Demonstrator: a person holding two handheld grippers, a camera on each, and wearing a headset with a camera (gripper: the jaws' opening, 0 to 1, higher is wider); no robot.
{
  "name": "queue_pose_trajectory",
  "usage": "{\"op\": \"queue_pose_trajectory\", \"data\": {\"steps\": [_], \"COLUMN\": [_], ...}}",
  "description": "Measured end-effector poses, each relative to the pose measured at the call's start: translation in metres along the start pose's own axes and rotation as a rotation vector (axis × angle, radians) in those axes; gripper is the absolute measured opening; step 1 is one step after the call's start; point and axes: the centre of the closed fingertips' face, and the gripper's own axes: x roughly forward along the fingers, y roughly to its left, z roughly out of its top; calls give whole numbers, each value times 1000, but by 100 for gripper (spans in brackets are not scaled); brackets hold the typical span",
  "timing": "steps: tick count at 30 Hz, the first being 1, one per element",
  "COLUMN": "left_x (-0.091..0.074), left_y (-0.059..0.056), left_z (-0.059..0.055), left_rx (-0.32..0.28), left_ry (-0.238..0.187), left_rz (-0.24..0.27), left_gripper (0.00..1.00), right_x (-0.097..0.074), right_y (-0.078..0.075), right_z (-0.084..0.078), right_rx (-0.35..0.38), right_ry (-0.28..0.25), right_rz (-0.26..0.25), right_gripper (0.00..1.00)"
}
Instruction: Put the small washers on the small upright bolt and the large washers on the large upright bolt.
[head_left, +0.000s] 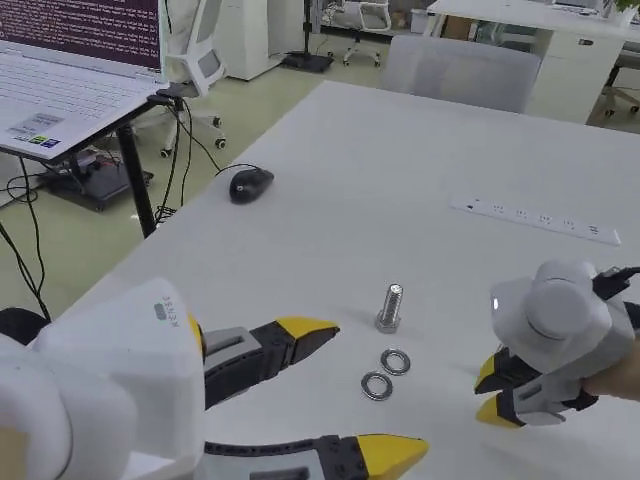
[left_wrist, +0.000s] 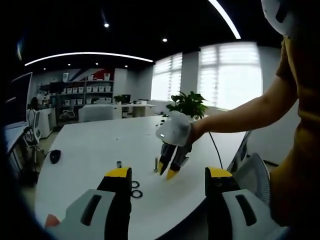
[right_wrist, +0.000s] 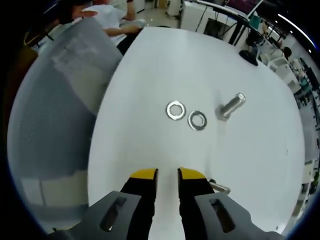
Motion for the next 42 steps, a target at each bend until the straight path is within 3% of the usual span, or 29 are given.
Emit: {"op": "queue_pose_trajectory", "data": {"steps": [12,19,23,34,42], "left_x": [-9,-9,-9,-3,1], "left_y": [8,18,23,29,36], "left_z": [-2,-6,-5,-7,-11], "left_rx": [-18,-36,-45,-55,-45], "left_ry": [-10,-11,-21,-17,7], "left_rz": [34,55,70,79,86], "left_gripper": [58,58,58,58,58], "right_x": [22,37,44,57,61], "right_y": [0,-3,-7,-19,-16], "right_z": [41,57,69,75,71], "right_rx": [-86,-203,-245,-291,-286], "right_ry": [-19,6,-13,-2,8], "right_rz": [47,92,109,128,160], "right_gripper": [18,19,23,27,30]}}
